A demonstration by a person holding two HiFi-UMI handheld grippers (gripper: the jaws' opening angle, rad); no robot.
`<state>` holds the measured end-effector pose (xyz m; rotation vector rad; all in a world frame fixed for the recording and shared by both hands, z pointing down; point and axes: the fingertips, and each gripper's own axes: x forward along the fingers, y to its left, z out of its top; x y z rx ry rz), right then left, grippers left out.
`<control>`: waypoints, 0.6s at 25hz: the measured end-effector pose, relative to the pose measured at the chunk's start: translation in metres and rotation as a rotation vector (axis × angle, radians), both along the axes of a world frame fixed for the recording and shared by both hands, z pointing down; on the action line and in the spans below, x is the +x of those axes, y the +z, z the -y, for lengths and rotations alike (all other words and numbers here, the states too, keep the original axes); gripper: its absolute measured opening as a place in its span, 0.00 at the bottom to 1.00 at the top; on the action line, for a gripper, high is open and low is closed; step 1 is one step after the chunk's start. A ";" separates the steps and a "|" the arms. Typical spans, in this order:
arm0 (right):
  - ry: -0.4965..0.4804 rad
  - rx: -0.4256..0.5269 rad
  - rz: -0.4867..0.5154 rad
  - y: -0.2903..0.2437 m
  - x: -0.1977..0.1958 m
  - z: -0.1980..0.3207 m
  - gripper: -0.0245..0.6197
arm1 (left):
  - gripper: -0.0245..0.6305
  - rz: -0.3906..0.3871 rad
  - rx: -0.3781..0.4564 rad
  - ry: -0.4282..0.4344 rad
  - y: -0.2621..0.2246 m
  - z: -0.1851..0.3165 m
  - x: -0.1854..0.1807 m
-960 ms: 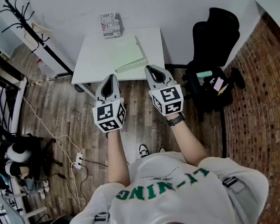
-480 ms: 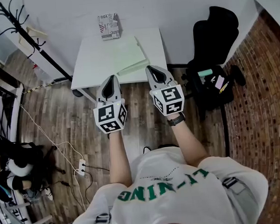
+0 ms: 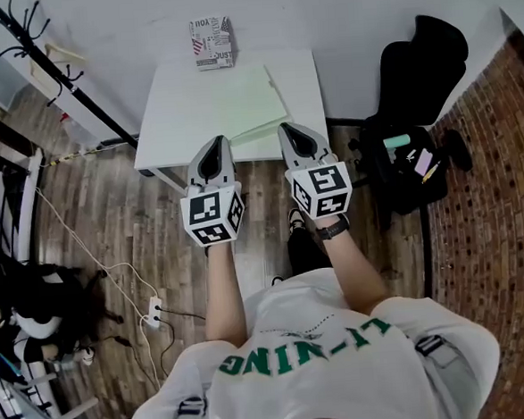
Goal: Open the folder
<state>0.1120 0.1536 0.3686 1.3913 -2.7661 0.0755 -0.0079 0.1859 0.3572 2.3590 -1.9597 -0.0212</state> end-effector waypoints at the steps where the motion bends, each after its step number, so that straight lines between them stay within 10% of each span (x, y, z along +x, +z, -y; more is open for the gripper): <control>1: -0.005 -0.005 0.001 0.004 -0.002 0.014 0.06 | 0.06 0.003 0.001 -0.007 0.003 0.013 -0.001; 15: -0.147 0.014 0.069 -0.036 -0.043 0.272 0.07 | 0.06 0.059 0.032 -0.141 -0.029 0.254 -0.032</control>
